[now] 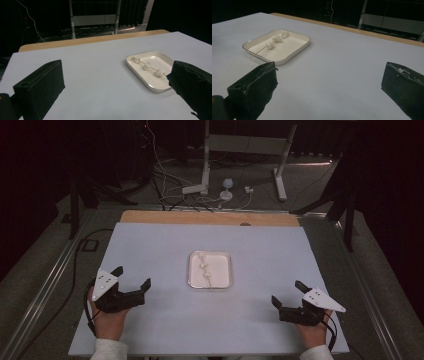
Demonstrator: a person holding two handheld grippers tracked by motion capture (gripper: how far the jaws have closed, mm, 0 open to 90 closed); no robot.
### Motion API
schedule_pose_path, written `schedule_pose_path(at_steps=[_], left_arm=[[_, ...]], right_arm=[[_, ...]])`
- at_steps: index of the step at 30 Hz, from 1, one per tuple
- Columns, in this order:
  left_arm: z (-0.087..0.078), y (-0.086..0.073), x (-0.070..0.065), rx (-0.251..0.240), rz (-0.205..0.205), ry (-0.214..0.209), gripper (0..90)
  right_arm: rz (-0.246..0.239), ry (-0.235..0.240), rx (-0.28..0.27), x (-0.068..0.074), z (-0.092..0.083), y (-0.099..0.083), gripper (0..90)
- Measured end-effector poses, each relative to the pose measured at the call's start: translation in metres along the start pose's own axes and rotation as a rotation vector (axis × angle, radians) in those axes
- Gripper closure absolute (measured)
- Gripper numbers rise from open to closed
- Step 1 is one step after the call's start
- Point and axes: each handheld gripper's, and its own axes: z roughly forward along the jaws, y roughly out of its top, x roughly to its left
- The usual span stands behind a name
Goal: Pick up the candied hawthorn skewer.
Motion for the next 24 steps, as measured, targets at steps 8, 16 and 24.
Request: schedule_pose_path(at_steps=[8, 16, 24], left_arm=[[0.013, 0.005, -0.01, -0.008, -0.018, -0.016, 0.6], [0.026, 0.005, -0.019, 0.002, -0.018, -0.024, 0.6], [0.04, 0.008, -0.027, 0.015, -0.018, -0.036, 0.6]], right_arm=[[0.005, -0.005, -0.002, -0.001, -0.001, 0.0, 0.0], [0.004, -0.009, 0.001, -0.002, -0.001, 0.0, 0.0], [0.003, -0.01, 0.003, -0.001, -0.001, 0.0, 0.0]])
